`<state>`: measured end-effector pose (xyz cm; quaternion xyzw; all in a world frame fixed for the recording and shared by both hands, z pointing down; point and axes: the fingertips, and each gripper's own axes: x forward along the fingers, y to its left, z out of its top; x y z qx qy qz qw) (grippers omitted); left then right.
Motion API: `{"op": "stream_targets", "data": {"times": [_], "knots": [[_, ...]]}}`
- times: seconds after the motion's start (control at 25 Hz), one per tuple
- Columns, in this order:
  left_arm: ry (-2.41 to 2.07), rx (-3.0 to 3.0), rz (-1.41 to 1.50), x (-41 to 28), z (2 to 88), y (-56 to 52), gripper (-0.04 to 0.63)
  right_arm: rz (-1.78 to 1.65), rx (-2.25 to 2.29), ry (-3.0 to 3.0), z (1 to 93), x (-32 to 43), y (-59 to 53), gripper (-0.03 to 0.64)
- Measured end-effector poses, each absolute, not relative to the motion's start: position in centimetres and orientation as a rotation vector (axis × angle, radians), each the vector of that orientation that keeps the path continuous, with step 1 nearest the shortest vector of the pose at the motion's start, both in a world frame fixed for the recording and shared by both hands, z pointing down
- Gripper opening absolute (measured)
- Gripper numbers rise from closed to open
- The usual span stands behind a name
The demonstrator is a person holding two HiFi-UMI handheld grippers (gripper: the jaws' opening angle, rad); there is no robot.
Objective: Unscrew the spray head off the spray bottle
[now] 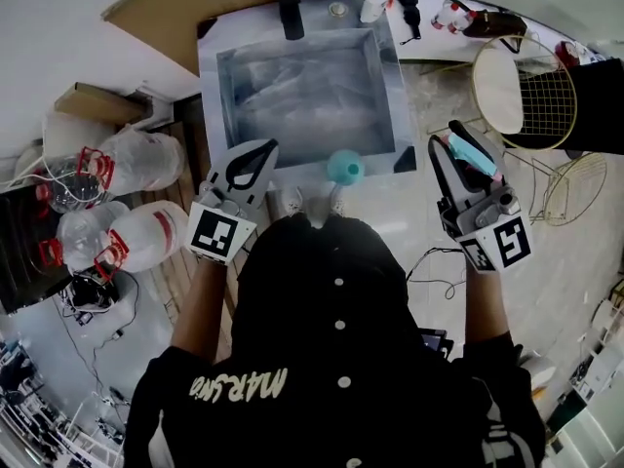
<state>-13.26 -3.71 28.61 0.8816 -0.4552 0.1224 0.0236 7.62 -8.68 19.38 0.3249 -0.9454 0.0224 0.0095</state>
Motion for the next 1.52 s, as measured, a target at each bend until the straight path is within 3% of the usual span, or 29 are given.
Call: {"op": "stream_targets", "data": {"times": [0.52,1.52], "knots": [[-1.731,2.534,0.252,-18.7,19.6,-3.9,0.025,0.036,1.285,-2.904,18.1,10.2,-9.7,0.152],[-1.759,2.576,0.276,-17.0,19.2,-4.9,0.025,0.023,1.328,-2.936,16.6,8.9,-10.7,0.149]]}}
